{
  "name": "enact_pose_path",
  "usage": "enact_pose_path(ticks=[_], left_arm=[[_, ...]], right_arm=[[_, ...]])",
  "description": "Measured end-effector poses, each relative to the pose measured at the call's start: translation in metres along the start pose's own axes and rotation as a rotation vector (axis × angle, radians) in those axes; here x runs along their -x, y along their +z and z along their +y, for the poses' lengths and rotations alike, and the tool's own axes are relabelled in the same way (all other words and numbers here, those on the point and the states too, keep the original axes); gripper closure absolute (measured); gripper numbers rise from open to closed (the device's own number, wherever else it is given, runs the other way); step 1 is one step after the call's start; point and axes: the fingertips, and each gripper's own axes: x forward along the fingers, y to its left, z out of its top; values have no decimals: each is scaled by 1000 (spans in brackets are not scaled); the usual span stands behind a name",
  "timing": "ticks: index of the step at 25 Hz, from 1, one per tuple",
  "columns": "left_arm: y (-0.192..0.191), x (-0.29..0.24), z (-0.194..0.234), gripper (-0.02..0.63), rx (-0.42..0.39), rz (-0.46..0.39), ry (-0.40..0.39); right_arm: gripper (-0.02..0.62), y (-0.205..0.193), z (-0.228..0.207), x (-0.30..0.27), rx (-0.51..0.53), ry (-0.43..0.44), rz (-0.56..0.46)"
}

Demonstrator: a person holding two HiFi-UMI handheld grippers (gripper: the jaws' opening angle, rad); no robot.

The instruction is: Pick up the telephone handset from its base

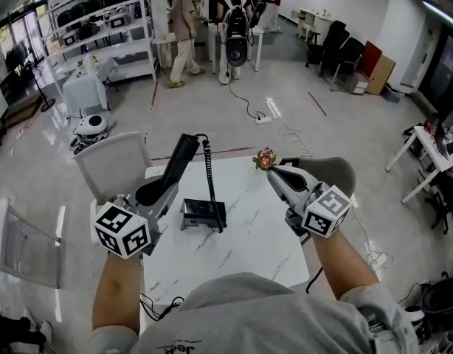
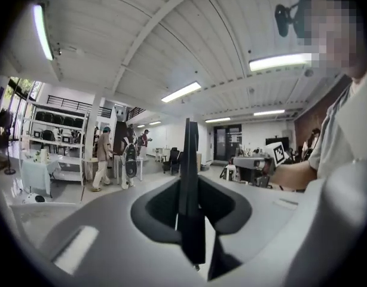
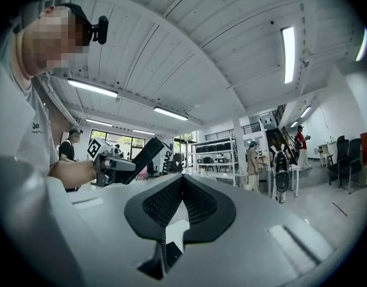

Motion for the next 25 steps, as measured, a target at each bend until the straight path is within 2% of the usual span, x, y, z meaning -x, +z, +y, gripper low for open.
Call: enact_pose_path(ticks=[5,10,15,25], left_arm=[[15,12,-5,466,85,-69,-32],[32,21,-7,466,114,-124,-17],[41,24,-10,466,102,-158,-26],[40,20,-16,466,84,-140,-25]], right_arm=[[592,17,10,-4,26,15,-17],[592,22,13,-4,24,25,-30],[592,30,16,-5,23,25,-40],[592,37,19,-5,4,26,-44]])
